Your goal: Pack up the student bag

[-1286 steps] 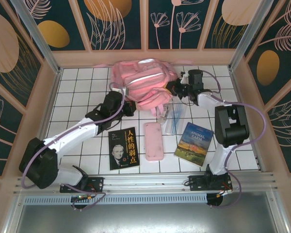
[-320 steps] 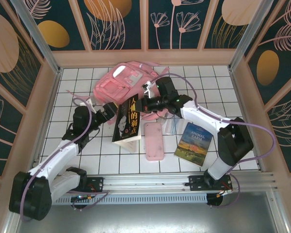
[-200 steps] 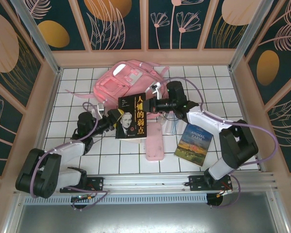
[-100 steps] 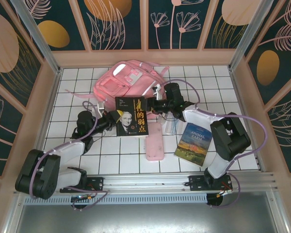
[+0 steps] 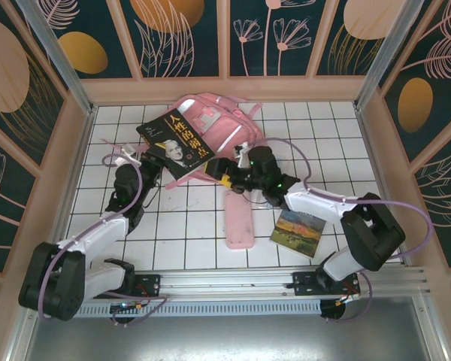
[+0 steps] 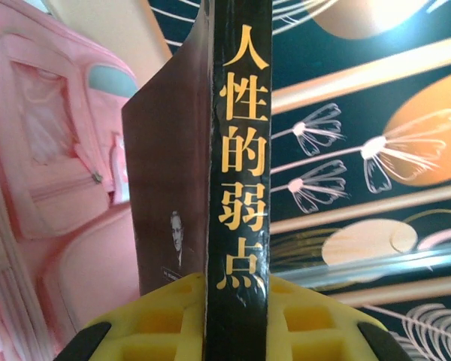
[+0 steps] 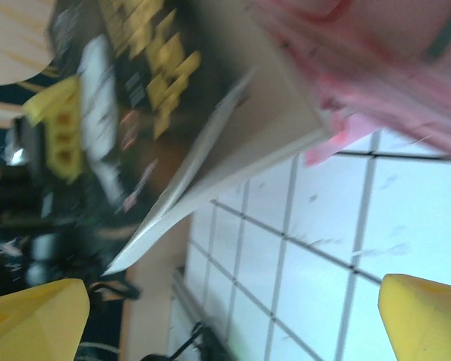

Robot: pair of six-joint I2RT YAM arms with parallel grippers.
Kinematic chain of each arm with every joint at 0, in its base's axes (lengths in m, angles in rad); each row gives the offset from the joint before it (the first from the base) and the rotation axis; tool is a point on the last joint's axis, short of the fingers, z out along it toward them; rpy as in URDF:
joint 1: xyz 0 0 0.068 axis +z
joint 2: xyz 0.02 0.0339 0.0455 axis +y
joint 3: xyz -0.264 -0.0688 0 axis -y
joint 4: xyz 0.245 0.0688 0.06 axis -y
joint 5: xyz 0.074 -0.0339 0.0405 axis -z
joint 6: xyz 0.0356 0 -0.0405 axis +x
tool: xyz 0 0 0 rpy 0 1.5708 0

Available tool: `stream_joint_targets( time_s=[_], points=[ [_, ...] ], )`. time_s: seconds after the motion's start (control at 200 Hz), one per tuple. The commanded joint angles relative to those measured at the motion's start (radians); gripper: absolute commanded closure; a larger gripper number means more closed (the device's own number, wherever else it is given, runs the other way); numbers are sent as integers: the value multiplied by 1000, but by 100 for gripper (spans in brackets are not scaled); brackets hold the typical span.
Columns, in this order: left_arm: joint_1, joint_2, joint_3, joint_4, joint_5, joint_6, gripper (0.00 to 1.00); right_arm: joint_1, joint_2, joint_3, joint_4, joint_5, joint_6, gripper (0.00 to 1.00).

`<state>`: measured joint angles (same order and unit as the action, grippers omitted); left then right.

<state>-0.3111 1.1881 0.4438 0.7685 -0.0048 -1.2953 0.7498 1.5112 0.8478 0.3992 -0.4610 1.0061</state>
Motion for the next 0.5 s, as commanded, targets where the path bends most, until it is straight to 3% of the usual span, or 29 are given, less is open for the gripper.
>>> stream_joint_targets(
  time_s=[0.0, 0.195, 0.38, 0.44, 0.495],
  points=[
    [-50, 47, 69, 193, -96, -48, 100, 28, 53, 17, 276, 30, 126, 1],
    [-123, 89, 77, 242, -136, -89, 100, 34, 178, 51, 497, 3, 237, 1],
    [-170, 98, 56, 266, -169, -117, 100, 21, 209, 69, 569, 25, 277, 3],
    [-176, 100, 51, 267, -167, -131, 100, 10, 198, 65, 563, 49, 264, 13],
    [-182, 102, 45, 270, -168, -137, 100, -1, 184, 54, 556, 84, 260, 29]
  ],
)
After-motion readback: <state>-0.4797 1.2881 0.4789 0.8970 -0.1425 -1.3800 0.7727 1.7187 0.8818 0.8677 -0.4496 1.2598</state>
